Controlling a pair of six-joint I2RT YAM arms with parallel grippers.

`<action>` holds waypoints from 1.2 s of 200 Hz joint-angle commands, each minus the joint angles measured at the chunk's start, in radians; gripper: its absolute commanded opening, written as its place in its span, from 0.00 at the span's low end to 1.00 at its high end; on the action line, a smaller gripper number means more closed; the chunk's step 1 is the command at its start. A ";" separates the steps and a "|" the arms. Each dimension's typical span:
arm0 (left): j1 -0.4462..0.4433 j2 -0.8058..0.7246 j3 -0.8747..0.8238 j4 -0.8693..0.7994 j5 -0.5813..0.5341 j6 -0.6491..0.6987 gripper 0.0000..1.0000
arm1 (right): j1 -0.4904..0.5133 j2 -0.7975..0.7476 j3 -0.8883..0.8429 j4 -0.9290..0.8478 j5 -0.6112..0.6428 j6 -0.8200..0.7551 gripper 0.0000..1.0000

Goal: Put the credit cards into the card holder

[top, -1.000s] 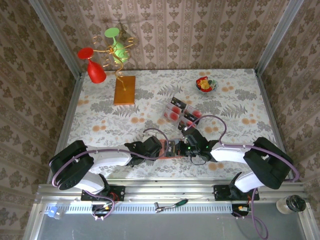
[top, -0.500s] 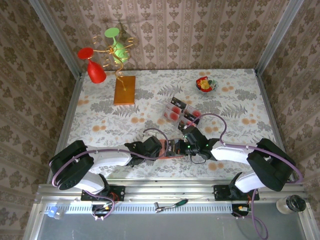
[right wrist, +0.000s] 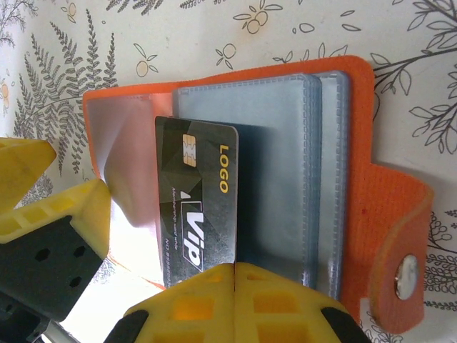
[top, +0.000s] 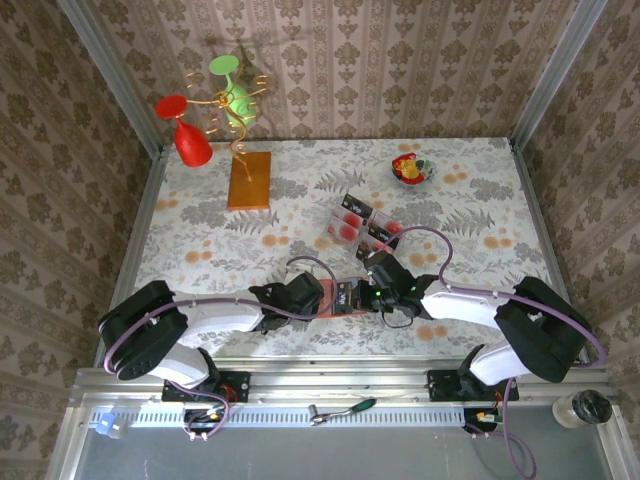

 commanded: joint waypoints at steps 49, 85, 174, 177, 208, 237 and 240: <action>0.000 0.006 -0.017 -0.020 -0.014 -0.001 0.70 | 0.008 0.038 0.060 -0.043 0.009 -0.009 0.00; 0.000 0.004 -0.018 -0.020 -0.014 0.000 0.70 | 0.009 0.053 0.061 -0.033 0.003 -0.004 0.00; 0.001 0.003 -0.015 -0.022 -0.015 0.004 0.71 | 0.009 0.042 0.065 -0.061 0.006 0.004 0.00; 0.000 0.003 -0.015 -0.022 -0.015 0.002 0.70 | 0.009 0.041 0.066 -0.064 0.007 0.004 0.00; 0.001 0.000 -0.015 -0.023 -0.017 0.004 0.71 | 0.008 0.042 0.071 -0.088 0.008 0.004 0.00; 0.000 0.000 -0.018 -0.021 -0.017 0.002 0.71 | 0.009 0.053 0.076 -0.100 0.006 0.009 0.00; 0.000 0.001 -0.018 -0.020 -0.017 0.002 0.71 | 0.009 0.054 0.076 -0.101 0.006 0.010 0.00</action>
